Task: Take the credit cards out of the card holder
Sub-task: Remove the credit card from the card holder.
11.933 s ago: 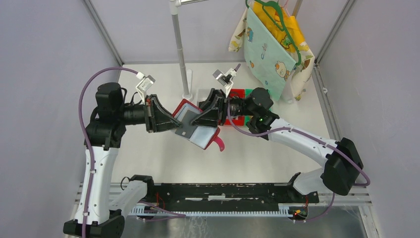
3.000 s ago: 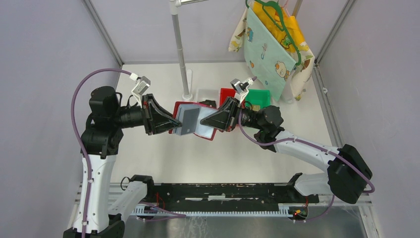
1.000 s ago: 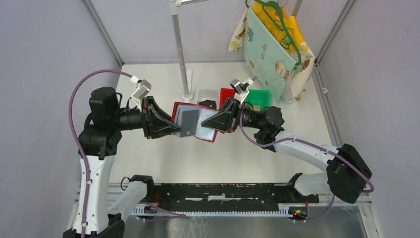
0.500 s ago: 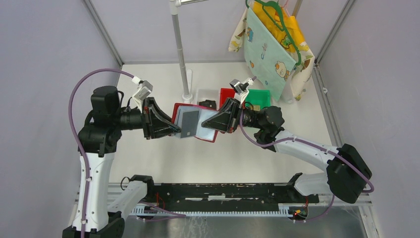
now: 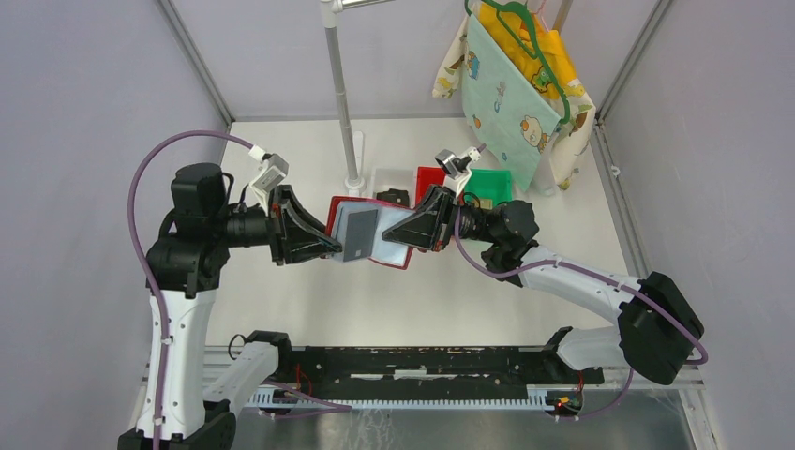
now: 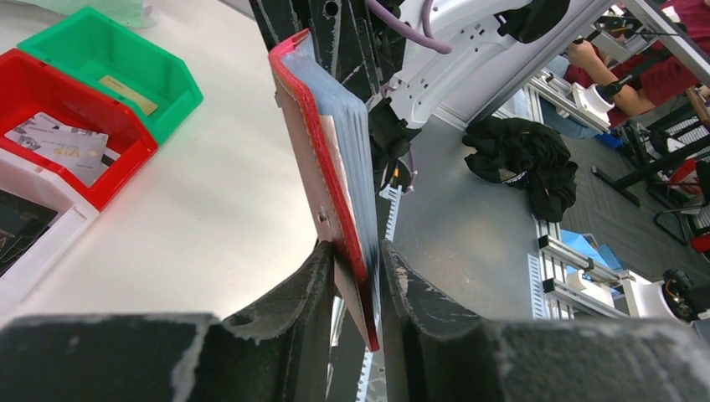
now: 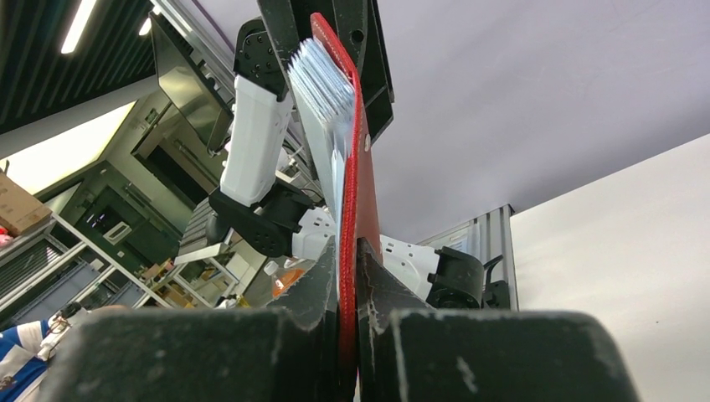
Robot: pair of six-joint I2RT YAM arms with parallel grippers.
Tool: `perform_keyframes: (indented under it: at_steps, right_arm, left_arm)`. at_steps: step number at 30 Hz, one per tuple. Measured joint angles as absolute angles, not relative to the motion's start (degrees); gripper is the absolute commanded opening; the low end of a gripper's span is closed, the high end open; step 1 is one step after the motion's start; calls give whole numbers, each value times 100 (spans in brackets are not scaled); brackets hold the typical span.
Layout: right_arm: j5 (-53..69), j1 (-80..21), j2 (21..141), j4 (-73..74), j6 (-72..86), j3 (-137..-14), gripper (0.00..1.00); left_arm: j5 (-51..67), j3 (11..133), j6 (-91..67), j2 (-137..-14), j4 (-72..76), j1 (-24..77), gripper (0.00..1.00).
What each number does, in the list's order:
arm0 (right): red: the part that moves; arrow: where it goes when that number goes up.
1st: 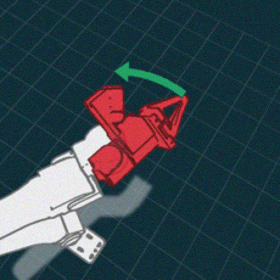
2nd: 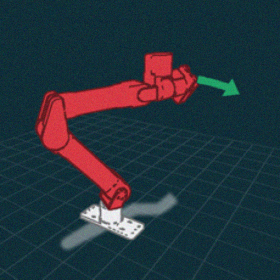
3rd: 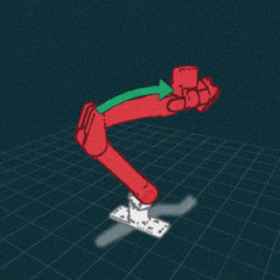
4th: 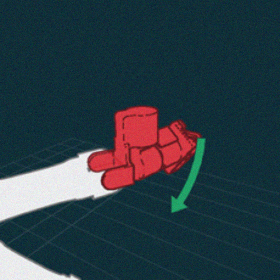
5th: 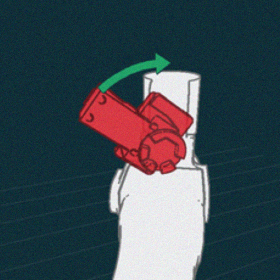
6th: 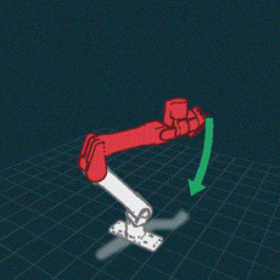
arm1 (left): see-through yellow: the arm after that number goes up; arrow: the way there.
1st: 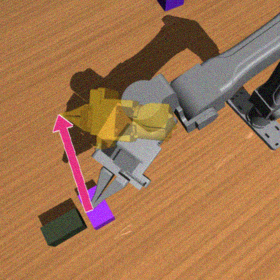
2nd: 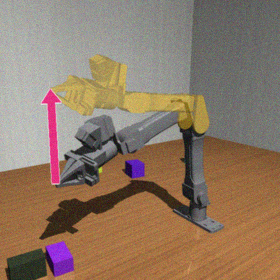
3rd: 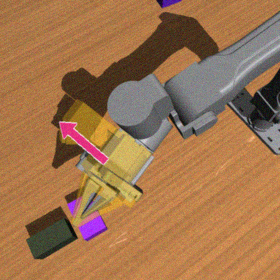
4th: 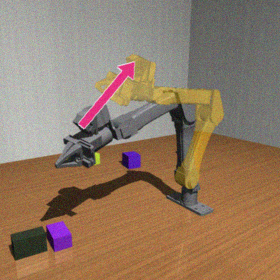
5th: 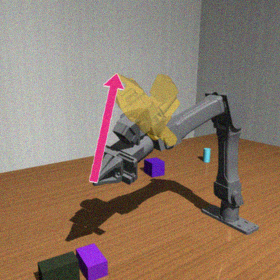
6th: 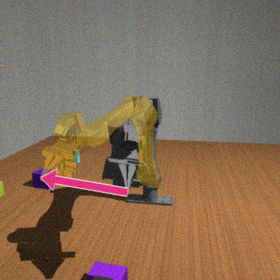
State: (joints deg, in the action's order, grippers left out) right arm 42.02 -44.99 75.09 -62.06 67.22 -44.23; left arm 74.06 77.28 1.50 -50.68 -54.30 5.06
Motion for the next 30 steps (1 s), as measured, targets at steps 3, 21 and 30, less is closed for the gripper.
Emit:
perform_keyframes:
  at_steps: [3,21,30]
  right_arm:
    - [4198,-4482,7509,-6206,6724,-4423,0]
    - [4193,-4488,7511,-6252,6775,-4445,0]
    - [4185,-4495,7511,-6252,6790,-4523,0]
  left_arm:
    - [7483,7732,150,-5039,-5435,506,37]
    - [6604,7424,-202,-4541,-4711,506,40]
    - [6672,7424,-233,-4578,-4606,506,37]
